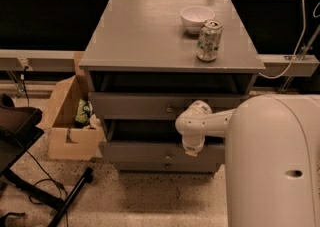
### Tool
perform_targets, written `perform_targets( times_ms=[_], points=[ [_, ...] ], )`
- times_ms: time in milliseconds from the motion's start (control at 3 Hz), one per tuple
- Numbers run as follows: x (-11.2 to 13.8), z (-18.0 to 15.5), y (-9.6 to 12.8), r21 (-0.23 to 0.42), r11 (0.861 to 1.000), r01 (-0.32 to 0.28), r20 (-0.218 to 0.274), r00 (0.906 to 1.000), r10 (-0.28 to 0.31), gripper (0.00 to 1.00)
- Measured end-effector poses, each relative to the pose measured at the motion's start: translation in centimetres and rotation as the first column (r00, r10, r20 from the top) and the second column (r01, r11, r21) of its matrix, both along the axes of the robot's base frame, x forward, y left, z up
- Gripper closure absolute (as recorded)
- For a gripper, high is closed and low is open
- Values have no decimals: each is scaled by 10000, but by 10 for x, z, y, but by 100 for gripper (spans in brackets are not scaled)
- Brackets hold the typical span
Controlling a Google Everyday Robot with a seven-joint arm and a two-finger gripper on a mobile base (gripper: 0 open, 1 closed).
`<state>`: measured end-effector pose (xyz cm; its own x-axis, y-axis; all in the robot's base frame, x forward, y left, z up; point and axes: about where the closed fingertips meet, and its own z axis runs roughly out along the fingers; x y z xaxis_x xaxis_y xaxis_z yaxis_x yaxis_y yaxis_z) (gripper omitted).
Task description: Open middle drawer
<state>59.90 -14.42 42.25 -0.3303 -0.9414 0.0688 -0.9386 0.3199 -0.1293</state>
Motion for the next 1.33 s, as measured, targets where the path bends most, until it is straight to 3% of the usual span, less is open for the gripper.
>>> perform_targets(
  times_ms=[333,667,1333],
  points=[
    [0,7,0,-10,10000,7,-17,10000,-7,94],
    [0,11,0,-10,10000,7,-17,10000,-7,91],
    [-1,10,-1,-17,10000,8,-45,10000,-8,45]
  ],
)
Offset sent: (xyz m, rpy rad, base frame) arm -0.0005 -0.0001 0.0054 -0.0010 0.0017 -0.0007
